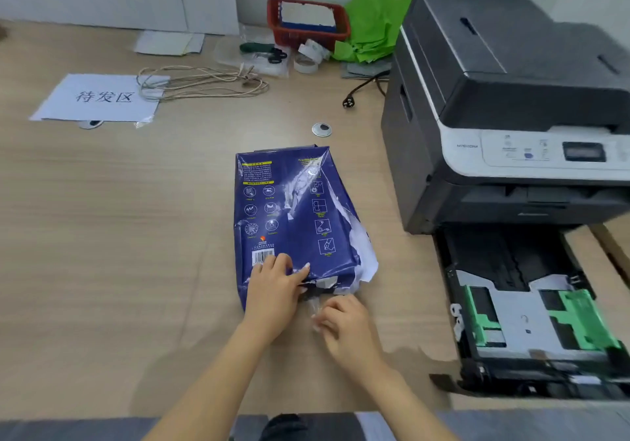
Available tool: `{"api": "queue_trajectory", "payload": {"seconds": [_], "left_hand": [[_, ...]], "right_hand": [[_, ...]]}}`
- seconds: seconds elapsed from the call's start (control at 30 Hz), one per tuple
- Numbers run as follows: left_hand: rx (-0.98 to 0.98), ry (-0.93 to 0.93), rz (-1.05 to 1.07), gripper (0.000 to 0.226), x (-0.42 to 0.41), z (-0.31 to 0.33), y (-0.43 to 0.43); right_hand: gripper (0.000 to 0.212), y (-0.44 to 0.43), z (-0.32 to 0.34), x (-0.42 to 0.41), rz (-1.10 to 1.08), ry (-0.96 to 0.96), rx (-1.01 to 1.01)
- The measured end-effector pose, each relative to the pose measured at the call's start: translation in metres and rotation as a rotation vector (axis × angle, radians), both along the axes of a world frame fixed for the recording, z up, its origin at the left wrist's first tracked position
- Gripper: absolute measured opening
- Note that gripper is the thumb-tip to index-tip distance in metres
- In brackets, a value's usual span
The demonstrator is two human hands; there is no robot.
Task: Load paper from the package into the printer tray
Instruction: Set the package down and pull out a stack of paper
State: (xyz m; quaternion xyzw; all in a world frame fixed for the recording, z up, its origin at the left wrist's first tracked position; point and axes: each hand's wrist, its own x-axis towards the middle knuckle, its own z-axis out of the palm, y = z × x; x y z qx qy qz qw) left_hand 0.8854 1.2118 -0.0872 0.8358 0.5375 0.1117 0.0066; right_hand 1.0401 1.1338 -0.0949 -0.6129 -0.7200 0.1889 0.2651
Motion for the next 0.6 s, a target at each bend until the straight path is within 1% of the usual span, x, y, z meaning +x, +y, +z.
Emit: {"api": "queue_trajectory", "payload": {"seconds": [0.03, 0.1, 0.17, 0.2, 0.27, 0.37, 0.4, 0.47, 0.53, 0.57, 0.6], "left_hand": [[0.009, -0.018, 0.000, 0.035, 0.000, 0.000, 0.001], [-0.022, -0.106, 0.023, 0.024, 0.000, 0.004, 0.004], [-0.119, -0.319, 0.167, 0.019, 0.000, 0.010, 0.002], [-0.221, -0.418, 0.266, 0.018, 0.000, 0.013, 0.002], [-0.351, -0.574, 0.392, 0.019, 0.000, 0.017, 0.001], [-0.428, -0.766, 0.442, 0.017, -0.002, 0.021, 0.002], [-0.440, -0.810, 0.454, 0.016, -0.002, 0.023, 0.002], [-0.438, -0.856, 0.467, 0.016, -0.002, 0.024, 0.002], [-0.448, -0.868, 0.473, 0.017, -0.002, 0.024, 0.002], [-0.463, -0.877, 0.477, 0.017, -0.002, 0.024, 0.002], [-0.477, -0.882, 0.484, 0.016, -0.003, 0.024, 0.002]], "right_hand": [[0.008, -0.002, 0.002, 0.002, 0.002, 0.022, 0.001], [0.027, -0.004, 0.008, 0.006, -0.013, 0.044, 0.027], [0.044, -0.002, 0.016, 0.010, -0.144, 0.093, 0.036], [0.048, 0.002, 0.021, 0.013, -0.240, 0.158, 0.024], [0.045, 0.016, 0.032, 0.020, -0.396, 0.248, -0.039], [0.041, 0.044, 0.039, 0.031, -0.468, 0.156, -0.312], [0.037, 0.053, 0.038, 0.033, -0.459, 0.123, -0.412], [0.014, 0.065, 0.038, 0.030, -0.463, 0.078, -0.547], [0.028, 0.071, 0.035, 0.025, -0.509, 0.076, -0.559], [0.031, 0.070, 0.036, 0.023, -0.537, 0.078, -0.541], [0.028, 0.070, 0.034, 0.022, -0.561, 0.072, -0.510]]}}
